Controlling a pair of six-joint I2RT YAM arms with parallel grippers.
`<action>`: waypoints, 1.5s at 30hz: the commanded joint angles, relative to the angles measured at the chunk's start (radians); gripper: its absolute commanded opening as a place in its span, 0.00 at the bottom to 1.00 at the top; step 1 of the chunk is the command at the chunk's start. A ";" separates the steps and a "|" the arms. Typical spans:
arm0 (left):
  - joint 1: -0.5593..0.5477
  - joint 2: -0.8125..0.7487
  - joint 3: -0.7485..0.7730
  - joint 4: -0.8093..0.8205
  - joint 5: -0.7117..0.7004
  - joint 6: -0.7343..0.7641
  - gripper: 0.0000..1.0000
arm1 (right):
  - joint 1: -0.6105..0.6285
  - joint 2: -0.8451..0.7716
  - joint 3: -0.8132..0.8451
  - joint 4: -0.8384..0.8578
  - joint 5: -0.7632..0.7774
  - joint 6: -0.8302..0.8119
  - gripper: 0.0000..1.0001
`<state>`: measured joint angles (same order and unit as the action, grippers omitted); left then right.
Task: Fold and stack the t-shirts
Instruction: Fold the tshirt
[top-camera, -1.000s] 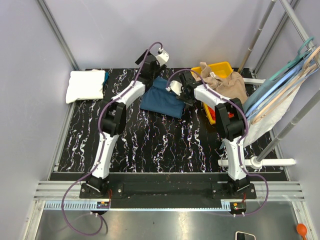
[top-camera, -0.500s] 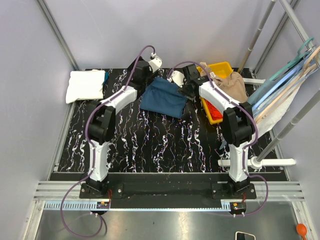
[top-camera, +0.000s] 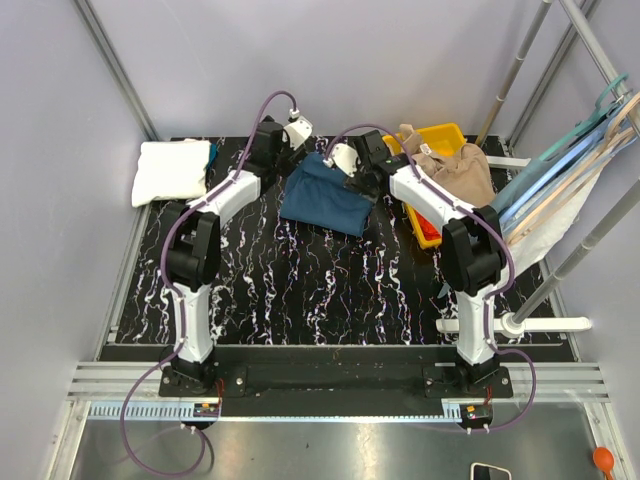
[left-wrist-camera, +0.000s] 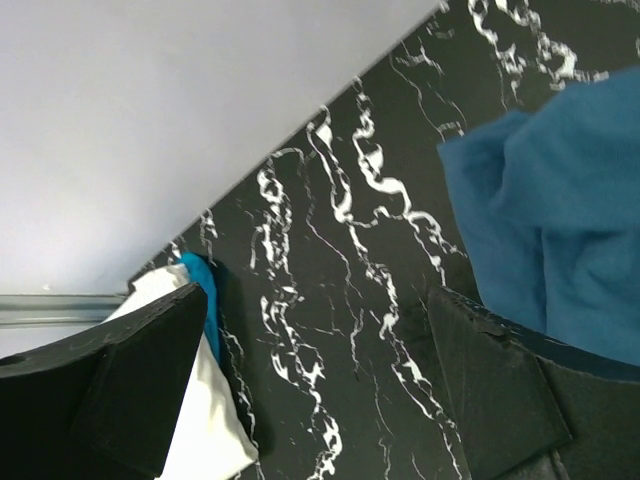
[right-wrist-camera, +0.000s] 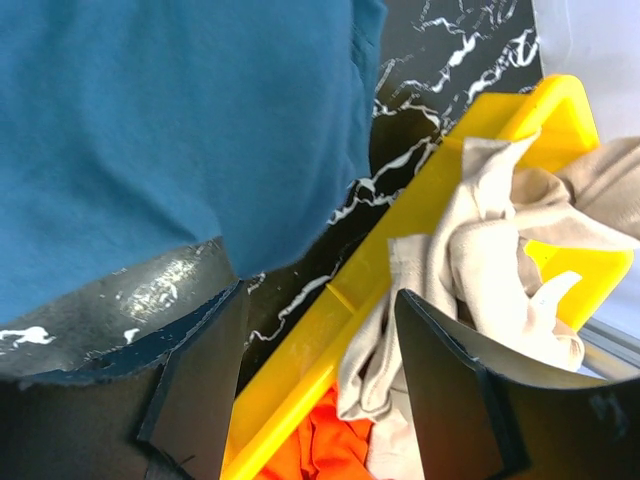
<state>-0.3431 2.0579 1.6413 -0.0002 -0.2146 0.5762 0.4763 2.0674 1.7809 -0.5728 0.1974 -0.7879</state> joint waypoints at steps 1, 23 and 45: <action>0.009 0.018 0.037 0.002 0.047 -0.010 0.99 | 0.021 0.031 0.058 0.010 -0.009 0.019 0.68; 0.024 0.059 0.035 0.012 0.050 -0.029 0.99 | 0.035 0.137 0.127 0.031 0.013 0.009 0.46; 0.012 0.059 0.026 -0.050 0.279 -0.088 0.99 | 0.016 0.235 0.195 0.071 0.097 -0.053 0.13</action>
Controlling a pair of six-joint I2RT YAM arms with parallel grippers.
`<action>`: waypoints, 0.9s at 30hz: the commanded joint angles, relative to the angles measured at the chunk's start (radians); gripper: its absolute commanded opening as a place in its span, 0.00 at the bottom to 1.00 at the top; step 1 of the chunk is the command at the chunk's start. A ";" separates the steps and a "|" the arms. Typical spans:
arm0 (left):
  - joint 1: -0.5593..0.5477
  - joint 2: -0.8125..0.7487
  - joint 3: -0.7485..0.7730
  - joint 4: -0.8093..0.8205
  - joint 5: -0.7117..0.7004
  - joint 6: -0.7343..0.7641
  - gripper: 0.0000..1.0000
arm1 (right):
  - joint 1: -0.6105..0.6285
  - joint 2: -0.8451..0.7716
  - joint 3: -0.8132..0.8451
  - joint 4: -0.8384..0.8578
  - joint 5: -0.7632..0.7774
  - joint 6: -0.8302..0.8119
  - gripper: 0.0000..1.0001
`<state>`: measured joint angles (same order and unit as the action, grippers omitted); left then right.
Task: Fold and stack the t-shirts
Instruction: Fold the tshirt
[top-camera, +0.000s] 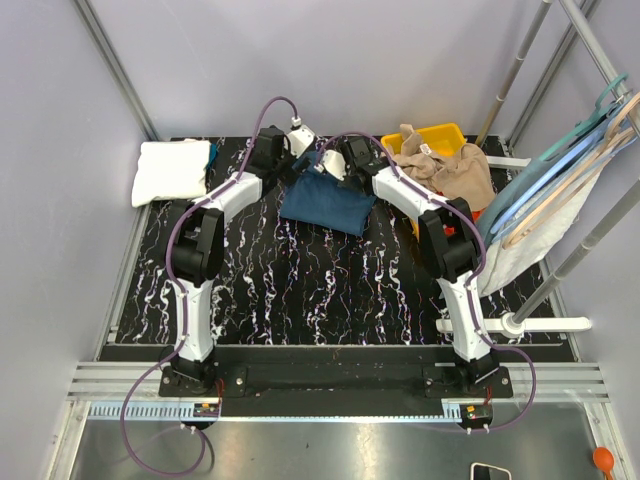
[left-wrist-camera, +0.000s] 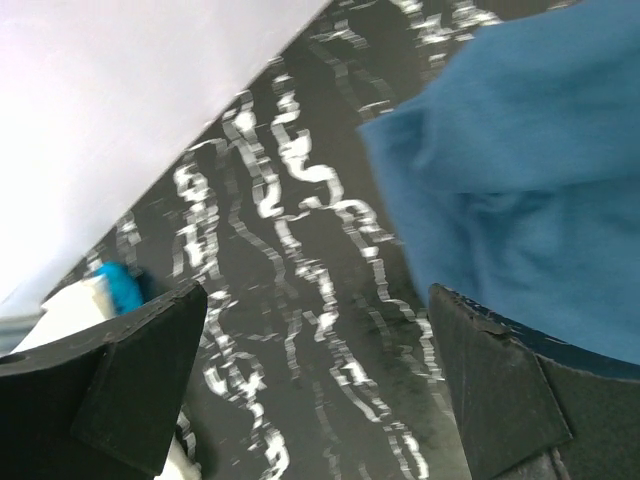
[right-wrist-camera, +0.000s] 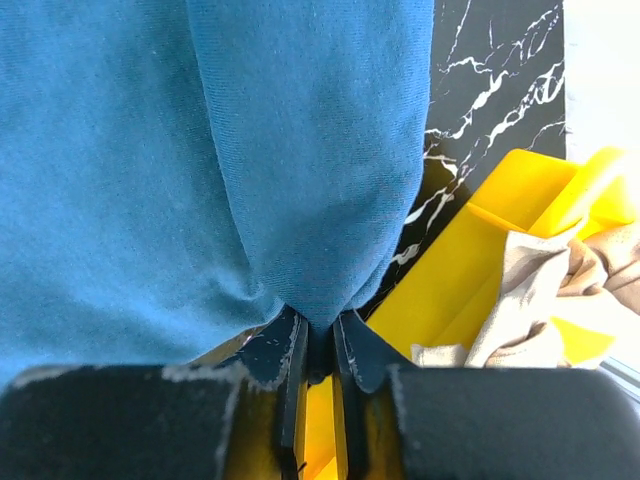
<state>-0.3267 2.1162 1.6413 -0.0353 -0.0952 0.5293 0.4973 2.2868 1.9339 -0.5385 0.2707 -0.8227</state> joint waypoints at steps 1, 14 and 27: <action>-0.005 0.013 0.055 -0.043 0.179 -0.046 0.99 | -0.005 0.017 0.042 0.041 0.025 -0.018 0.13; -0.006 0.272 0.414 -0.230 0.256 -0.049 0.99 | -0.011 -0.003 -0.007 0.098 0.058 -0.001 0.22; -0.023 0.422 0.597 -0.155 -0.017 -0.094 0.99 | -0.011 0.013 -0.124 0.304 0.219 -0.027 0.59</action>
<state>-0.3424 2.5179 2.1658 -0.2646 0.0082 0.4580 0.4843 2.2940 1.8214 -0.3523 0.4030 -0.8303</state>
